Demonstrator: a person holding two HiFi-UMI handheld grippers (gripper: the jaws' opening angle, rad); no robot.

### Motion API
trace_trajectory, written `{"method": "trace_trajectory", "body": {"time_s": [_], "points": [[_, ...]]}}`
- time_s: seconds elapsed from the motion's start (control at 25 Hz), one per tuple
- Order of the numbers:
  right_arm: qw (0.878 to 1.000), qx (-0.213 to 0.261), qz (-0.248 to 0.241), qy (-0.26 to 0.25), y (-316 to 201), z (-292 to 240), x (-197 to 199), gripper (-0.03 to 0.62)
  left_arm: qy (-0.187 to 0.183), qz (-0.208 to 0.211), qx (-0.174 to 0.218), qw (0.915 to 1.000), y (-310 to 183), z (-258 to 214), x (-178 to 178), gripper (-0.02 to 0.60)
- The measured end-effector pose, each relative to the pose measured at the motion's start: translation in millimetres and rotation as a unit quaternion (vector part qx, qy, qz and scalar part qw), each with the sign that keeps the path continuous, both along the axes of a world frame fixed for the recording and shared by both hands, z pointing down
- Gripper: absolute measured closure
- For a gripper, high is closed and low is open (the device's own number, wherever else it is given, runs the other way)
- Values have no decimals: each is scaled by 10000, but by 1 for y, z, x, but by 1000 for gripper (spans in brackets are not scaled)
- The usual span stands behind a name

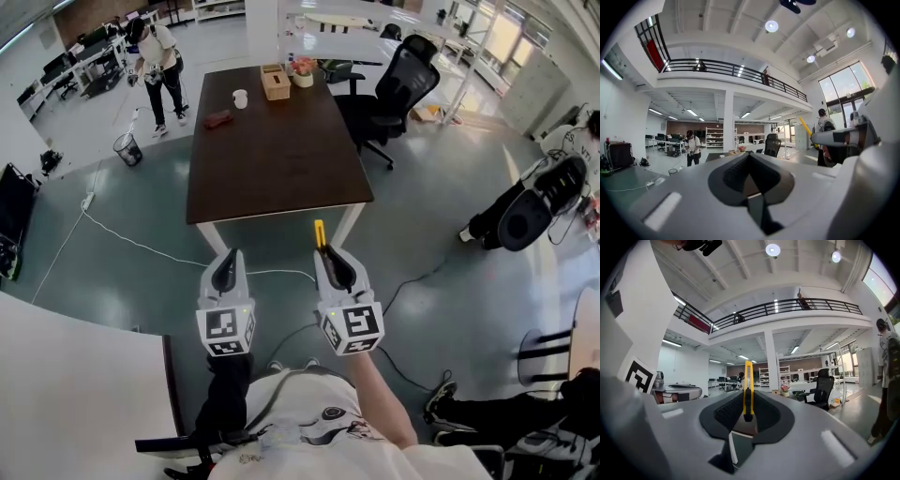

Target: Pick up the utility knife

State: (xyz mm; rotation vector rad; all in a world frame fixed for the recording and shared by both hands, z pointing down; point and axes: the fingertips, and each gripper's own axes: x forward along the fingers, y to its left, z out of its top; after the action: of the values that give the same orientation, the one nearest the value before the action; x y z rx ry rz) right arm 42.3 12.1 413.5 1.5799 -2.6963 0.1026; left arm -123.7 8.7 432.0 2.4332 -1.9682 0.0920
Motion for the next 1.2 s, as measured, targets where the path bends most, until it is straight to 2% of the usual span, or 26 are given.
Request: {"method": "trace_trajectory", "body": {"time_s": [0.52,1.2], "points": [[9998,149,-109,73,-13,-6,4,530,-43,-21,95,9999,-12,-6,12,584],[9999,57,-23,93,-8,-1,13,530,-1,121,25,9999,-10,-4,23,584]]}}
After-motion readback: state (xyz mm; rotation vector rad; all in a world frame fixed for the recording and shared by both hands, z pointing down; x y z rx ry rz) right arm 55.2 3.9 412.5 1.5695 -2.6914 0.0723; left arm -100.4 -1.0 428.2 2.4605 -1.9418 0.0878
